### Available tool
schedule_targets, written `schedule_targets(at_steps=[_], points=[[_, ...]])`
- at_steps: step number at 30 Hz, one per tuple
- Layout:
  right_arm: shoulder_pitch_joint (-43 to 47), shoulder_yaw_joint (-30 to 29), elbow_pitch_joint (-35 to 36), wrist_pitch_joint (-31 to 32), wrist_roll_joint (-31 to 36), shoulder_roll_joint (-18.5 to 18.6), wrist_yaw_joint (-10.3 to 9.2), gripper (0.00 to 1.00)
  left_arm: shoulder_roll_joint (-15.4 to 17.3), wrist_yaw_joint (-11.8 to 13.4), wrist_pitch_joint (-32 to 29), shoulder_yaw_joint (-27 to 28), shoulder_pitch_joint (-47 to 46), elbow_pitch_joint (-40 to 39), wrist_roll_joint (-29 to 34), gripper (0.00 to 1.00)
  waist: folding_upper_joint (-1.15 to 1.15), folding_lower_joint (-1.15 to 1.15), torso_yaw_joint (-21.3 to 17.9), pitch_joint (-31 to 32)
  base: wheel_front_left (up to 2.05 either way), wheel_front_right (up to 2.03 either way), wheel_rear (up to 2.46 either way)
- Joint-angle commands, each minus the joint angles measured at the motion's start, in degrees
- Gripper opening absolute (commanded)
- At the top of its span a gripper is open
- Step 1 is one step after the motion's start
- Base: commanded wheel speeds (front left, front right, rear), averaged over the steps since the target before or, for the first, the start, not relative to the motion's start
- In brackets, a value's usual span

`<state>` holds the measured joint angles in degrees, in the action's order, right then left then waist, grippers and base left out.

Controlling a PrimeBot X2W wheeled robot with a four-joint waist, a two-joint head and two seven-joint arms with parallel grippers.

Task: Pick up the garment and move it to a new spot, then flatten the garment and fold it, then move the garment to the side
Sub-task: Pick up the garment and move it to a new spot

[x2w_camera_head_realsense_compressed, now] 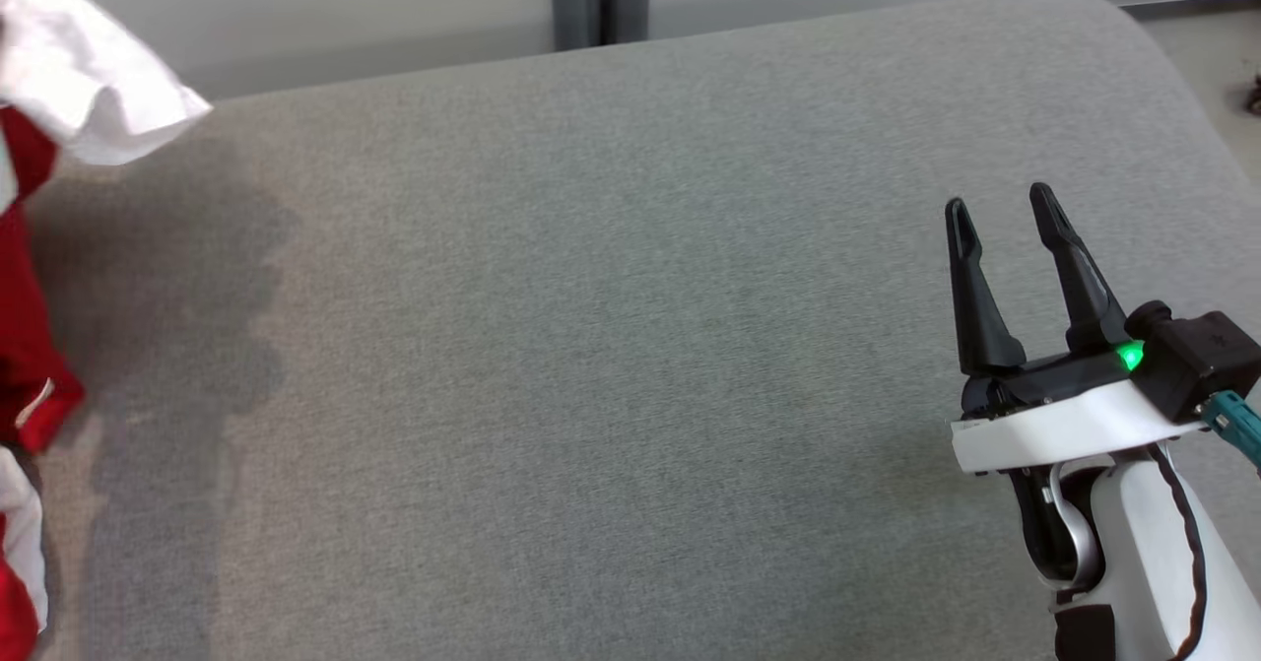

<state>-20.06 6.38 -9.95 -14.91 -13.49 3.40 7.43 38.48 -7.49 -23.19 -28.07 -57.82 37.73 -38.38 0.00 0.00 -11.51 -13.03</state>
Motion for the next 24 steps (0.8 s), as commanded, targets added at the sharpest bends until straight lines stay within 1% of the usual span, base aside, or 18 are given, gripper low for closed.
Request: schedule_targets(at_steps=[1, 5, 8, 10, 12, 15, 18, 19, 20, 21, 24], points=[[0.9, -0.4, -0.1, -0.3, -0.2, 0.0, 0.11, 1.00, -0.5, 0.0, -0.1, -1.1, -0.8, -2.2, -0.6, 0.00, 0.00, 0.00, -1.3, 1.4, 0.00, 0.00, 0.00], [1.8, -0.6, -0.3, -0.3, -0.4, -0.1, 0.11, 1.00, -1.9, 0.0, -0.2, -3.4, -0.8, -7.6, -2.3, 0.00, 0.00, 0.00, -2.7, 2.9, 0.00, 0.00, 0.00], [2.0, -0.7, -0.6, -0.3, -0.7, -0.2, 0.11, 1.00, -3.6, 0.0, -0.3, -4.5, -0.9, -11.6, -3.6, 0.00, 0.00, 0.00, -3.7, 3.9, 0.00, 0.00, 0.00], [2.0, -0.8, -0.6, -0.3, -0.8, -0.3, 0.11, 1.00, -5.3, 0.0, -0.7, -5.1, -1.1, -14.2, -5.2, 0.00, 0.00, 0.00, -4.4, 4.4, 0.00, 0.00, 0.00], [2.3, -0.9, -0.5, -0.3, -0.9, -0.3, 0.11, 1.00, -6.4, 0.0, -1.0, -5.7, -1.6, -16.6, -5.9, 0.00, 0.00, 0.00, -5.0, 4.7, 0.00, 0.00, 0.00], [2.5, -1.1, -0.4, -0.3, -1.2, -0.4, 0.11, 1.00, -9.0, 0.2, -1.4, -6.4, -1.8, -19.9, -6.8, 0.00, 0.00, 0.00, -5.9, 4.7, 0.00, 0.00, 0.00], [2.8, -1.3, -0.3, -0.3, -1.5, -0.4, 0.11, 1.00, -11.4, 0.8, -1.1, -6.8, -2.0, -22.3, -7.7, 0.00, 0.00, 0.00, -6.6, 4.5, 0.00, 0.00, 0.00], [2.8, -1.3, -0.3, -0.3, -1.5, -0.4, 0.11, 1.00, -11.4, 0.8, -1.1, -6.8, -2.0, -22.3, -7.7, 0.00, 0.00, 0.00, -6.6, 4.5, 0.00, 0.00, 0.00], [2.7, -1.6, -0.3, -0.3, -1.7, -0.4, 0.11, 1.00, -13.0, 1.1, -1.2, -7.0, -1.6, -23.5, -8.5, 0.00, 0.00, 0.00, -7.0, 4.4, 0.00, 0.00, 0.00], [2.7, -1.6, -0.3, -0.3, -1.7, -0.4, 0.11, 1.00, -13.0, 1.1, -1.2, -7.0, -1.6, -23.5, -8.5, 0.00, 0.00, 0.00, -7.0, 4.4, 0.00, 0.00, 0.00], [2.8, -1.9, 0.1, -0.3, -2.1, -0.4, 0.11, 1.00, -15.0, 1.3, -1.1, -7.7, 0.2, -24.8, -9.7, 0.00, 0.00, 0.00, -7.1, 3.9, 0.00, 0.00, 0.00]])
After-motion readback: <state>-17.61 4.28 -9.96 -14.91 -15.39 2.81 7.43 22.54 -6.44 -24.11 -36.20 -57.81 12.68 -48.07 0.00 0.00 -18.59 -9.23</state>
